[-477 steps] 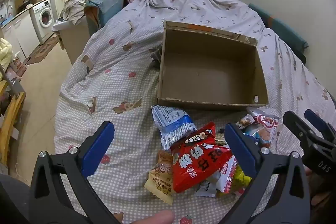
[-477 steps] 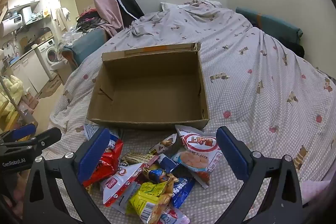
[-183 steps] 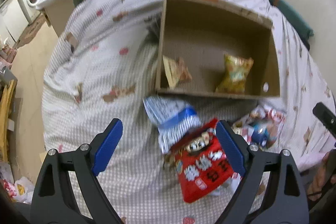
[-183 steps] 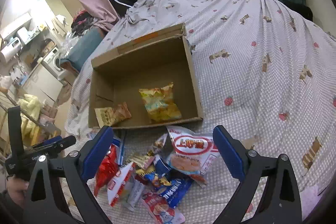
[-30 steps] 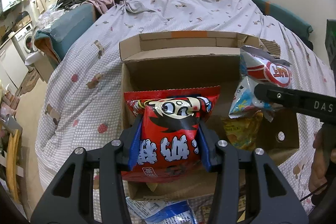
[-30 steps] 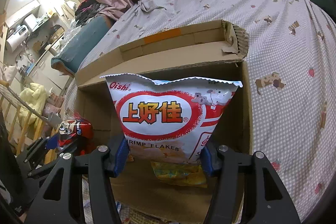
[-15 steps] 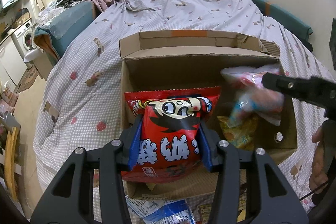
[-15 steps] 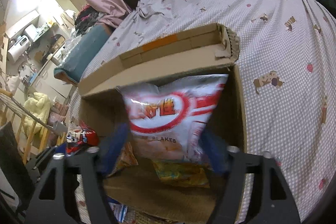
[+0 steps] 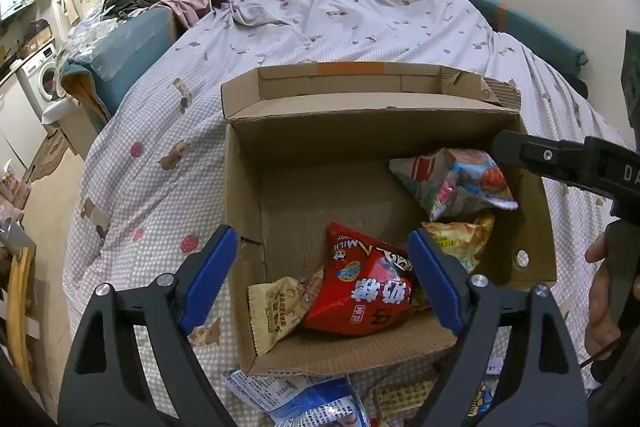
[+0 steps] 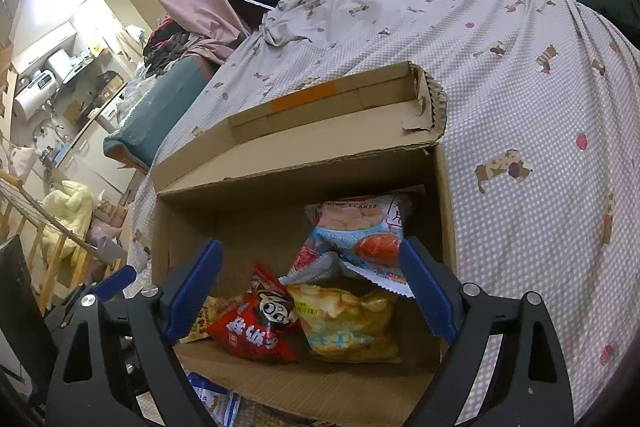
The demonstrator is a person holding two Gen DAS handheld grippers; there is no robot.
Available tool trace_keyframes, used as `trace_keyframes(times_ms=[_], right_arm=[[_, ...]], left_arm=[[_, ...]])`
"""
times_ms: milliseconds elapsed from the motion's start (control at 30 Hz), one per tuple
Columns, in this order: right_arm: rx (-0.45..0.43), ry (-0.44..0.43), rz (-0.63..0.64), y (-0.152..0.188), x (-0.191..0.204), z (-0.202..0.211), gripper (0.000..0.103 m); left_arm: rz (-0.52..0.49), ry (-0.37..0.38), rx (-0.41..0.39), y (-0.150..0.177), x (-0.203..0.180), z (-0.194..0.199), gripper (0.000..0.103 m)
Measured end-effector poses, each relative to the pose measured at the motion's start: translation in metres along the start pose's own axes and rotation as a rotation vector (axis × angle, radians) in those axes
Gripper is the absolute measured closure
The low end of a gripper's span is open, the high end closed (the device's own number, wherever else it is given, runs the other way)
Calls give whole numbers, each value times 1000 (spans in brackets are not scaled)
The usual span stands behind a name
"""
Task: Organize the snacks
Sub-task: 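Lower both bags into the box and open both tools, then withdraw both tools from the box back over the pile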
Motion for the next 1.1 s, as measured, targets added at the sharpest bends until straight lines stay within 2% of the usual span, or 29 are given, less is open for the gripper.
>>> trace_keyframes(times_ms=[267,367,600,700,767,867,1100], right_arm=[[1,1,4,0,1,0,11],[-4,0,4,0,1,2,11],[-28,-14,8,-1,5,17,11],[-46,-22,11,1,8,30,11],[-58,-27,6,1,8,38,11],[-83,-31,-12,2,7,50,0],[-71,-3,13,10,13,70,0]], left_arm=[[26,-5,4,-1,7,0,18],[27,-64,-39,-3,12,7,18],[122,-64,-80,-7,32,24,17],[164,-68,-90,-6,40,31,7],[176,-91,-105,-6,43,39,6],[187,-85,-102,-5,46,46,4],[162,-68,-97,-2,44,67,4]])
Point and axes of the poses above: each gripper's, at about its wrist camera, not at the fingertips, and z roughly against the way its jaws point, x to its left, y to its underside, the point moved 1 cm from there along -z, roughly the way its jaws point, and after that the axes turned 9 degrees about -x, right-handed, at the moved point
